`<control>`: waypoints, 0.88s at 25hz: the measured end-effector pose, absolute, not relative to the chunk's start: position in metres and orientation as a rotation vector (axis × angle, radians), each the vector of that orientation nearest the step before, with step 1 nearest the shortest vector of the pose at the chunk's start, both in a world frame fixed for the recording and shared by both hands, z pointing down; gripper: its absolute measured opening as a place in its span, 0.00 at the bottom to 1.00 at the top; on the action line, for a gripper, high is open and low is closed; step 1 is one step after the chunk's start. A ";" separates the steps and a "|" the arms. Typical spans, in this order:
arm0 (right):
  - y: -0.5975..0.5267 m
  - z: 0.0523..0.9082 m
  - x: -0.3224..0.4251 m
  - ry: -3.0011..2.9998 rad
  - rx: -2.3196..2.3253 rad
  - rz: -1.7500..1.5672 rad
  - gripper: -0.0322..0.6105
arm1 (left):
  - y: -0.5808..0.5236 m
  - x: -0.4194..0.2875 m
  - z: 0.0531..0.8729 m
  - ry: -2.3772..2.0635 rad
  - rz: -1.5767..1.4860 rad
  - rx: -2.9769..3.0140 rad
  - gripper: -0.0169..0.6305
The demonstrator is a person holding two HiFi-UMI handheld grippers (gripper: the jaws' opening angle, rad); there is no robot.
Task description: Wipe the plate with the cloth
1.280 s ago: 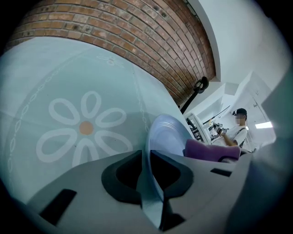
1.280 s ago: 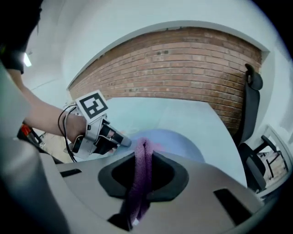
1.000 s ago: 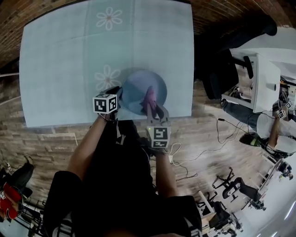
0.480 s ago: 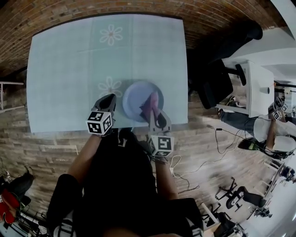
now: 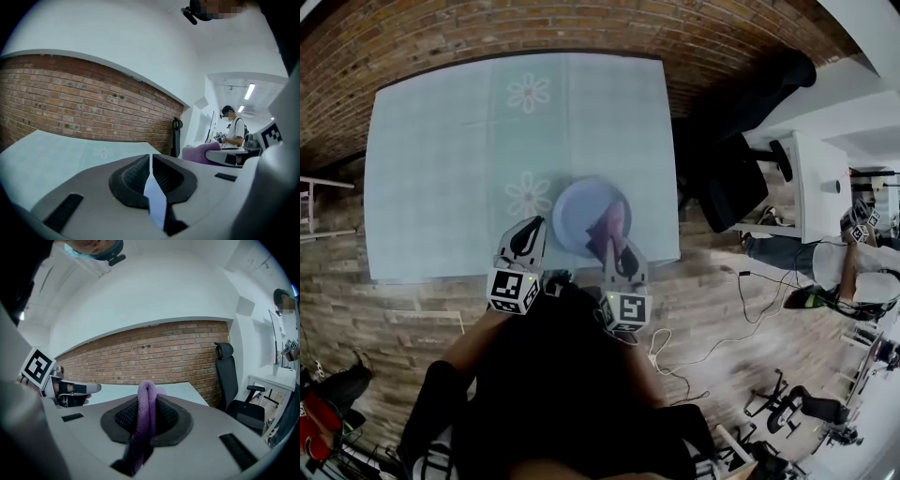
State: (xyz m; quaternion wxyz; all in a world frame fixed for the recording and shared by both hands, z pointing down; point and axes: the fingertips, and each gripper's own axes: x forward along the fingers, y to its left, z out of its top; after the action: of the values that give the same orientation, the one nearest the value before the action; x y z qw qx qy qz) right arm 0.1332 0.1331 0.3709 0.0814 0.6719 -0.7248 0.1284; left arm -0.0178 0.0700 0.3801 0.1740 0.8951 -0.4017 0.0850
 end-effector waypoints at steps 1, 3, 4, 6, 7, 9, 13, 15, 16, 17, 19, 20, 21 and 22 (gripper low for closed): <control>0.134 0.371 0.131 -2.171 2.007 0.383 0.15 | 0.071 -0.017 0.378 -1.140 0.235 2.550 0.10; 0.134 0.371 0.128 -2.188 1.998 0.395 0.15 | 0.071 -0.014 0.374 -1.138 0.211 2.567 0.10; 0.135 0.371 0.126 -2.199 1.991 0.402 0.15 | 0.070 -0.013 0.371 -1.138 0.196 2.573 0.10; 0.134 0.369 0.124 -2.212 1.982 0.403 0.15 | 0.069 -0.010 0.365 -1.140 0.170 2.582 0.10; 0.134 0.368 0.123 -2.214 1.980 0.400 0.15 | 0.068 -0.010 0.363 -1.142 0.161 2.586 0.10; 0.134 0.367 0.121 -2.215 1.978 0.393 0.15 | 0.067 -0.011 0.360 -1.148 0.153 2.589 0.10; 0.134 0.365 0.121 -2.220 1.969 0.378 0.15 | 0.065 -0.011 0.360 -1.154 0.153 2.585 0.10; 0.134 0.365 0.122 -2.221 1.967 0.377 0.15 | 0.065 -0.011 0.360 -1.154 0.153 2.583 0.10; 0.134 0.365 0.122 -2.221 1.969 0.377 0.15 | 0.064 -0.010 0.359 -1.154 0.152 2.584 0.10; 0.134 0.365 0.123 -2.221 1.971 0.374 0.15 | 0.064 -0.010 0.358 -1.156 0.150 2.587 0.10; 0.134 0.363 0.124 -2.220 1.974 0.367 0.15 | 0.063 -0.010 0.355 -1.163 0.140 2.589 0.10; 0.134 0.363 0.124 -2.219 1.975 0.365 0.15 | 0.063 -0.010 0.354 -1.167 0.135 2.588 0.10; 0.134 0.363 0.125 -2.218 1.975 0.364 0.15 | 0.062 -0.010 0.354 -1.167 0.131 2.585 0.10; 0.134 0.364 0.126 -2.216 1.974 0.366 0.15 | 0.062 -0.009 0.354 -1.167 0.128 2.581 0.10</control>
State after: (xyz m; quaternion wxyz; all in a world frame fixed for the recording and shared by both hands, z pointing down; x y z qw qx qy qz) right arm 0.1259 0.1345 0.3638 0.0758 0.6583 -0.7390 0.1220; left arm -0.0090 0.0618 0.3536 0.1524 0.8996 -0.4067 0.0448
